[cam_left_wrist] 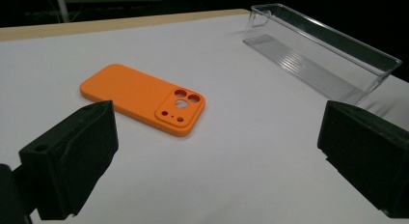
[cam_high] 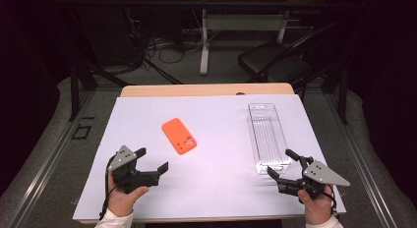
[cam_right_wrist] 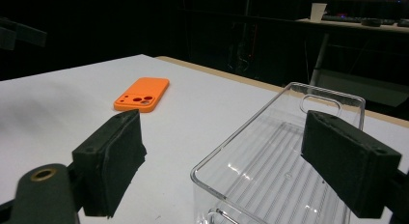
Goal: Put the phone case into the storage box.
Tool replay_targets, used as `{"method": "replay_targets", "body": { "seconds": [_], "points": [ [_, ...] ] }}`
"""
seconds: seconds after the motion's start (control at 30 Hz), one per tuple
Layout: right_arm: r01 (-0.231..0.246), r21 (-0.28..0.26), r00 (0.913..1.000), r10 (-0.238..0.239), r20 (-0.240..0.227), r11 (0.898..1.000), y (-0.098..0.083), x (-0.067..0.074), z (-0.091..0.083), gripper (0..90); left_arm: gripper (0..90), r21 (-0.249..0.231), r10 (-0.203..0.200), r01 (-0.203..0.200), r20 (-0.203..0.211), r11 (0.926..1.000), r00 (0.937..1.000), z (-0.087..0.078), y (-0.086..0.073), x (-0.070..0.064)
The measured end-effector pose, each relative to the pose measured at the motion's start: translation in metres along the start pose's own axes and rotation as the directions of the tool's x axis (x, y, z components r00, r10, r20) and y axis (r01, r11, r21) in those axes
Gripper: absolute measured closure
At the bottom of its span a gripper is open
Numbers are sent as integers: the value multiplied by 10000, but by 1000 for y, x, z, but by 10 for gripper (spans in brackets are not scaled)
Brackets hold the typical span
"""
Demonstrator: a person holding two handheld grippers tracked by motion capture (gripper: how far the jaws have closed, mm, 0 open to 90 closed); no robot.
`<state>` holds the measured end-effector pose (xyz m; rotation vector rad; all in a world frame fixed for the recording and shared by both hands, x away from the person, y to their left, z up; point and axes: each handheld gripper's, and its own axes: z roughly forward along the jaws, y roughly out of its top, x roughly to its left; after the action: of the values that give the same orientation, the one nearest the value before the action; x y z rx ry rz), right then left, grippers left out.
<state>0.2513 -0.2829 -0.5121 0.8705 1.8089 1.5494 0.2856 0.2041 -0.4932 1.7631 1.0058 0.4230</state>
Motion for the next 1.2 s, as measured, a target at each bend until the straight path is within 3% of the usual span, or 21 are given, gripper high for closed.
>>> {"method": "replay_targets", "body": {
  "seconds": [0.1,0.17,0.27,0.33,0.4,0.53,0.7,0.8,1.07,1.2],
  "points": [
    [5,91,10000,-5,7,10000,0,0,1,138,43,401,297,-288,-231,9988,9993,14,11,3],
    [-11,127,10000,10,26,9999,0,-1,1,138,184,420,361,-352,-208,9985,9991,21,17,4],
    [-12,70,10000,12,21,10000,-1,-1,2,138,202,447,313,-308,-110,9985,9994,31,28,5],
    [39,95,10000,-39,26,9999,-1,-2,2,138,260,458,250,-248,-27,9986,9997,37,35,6],
    [38,130,10000,-38,42,9999,-1,-2,1,138,269,481,191,-191,-3,9987,9998,40,37,6],
    [-3,123,10000,2,94,9999,-1,-2,1,139,302,463,448,-446,-32,9979,9990,55,48,6],
    [19,133,9999,-21,169,9999,-2,-2,1,139,302,546,310,-308,-27,9980,9995,67,56,9],
    [54,161,9998,-57,187,9999,-2,-2,0,139,310,651,384,-375,-120,9972,9992,74,60,10],
    [43,156,9996,-48,263,9999,-2,-3,0,139,543,717,167,-134,-461,9973,9988,93,61,13],
    [42,195,9998,-45,187,9998,-3,-2,1,139,606,770,70,-29,-529,9970,9986,104,59,14]
  ]
}}
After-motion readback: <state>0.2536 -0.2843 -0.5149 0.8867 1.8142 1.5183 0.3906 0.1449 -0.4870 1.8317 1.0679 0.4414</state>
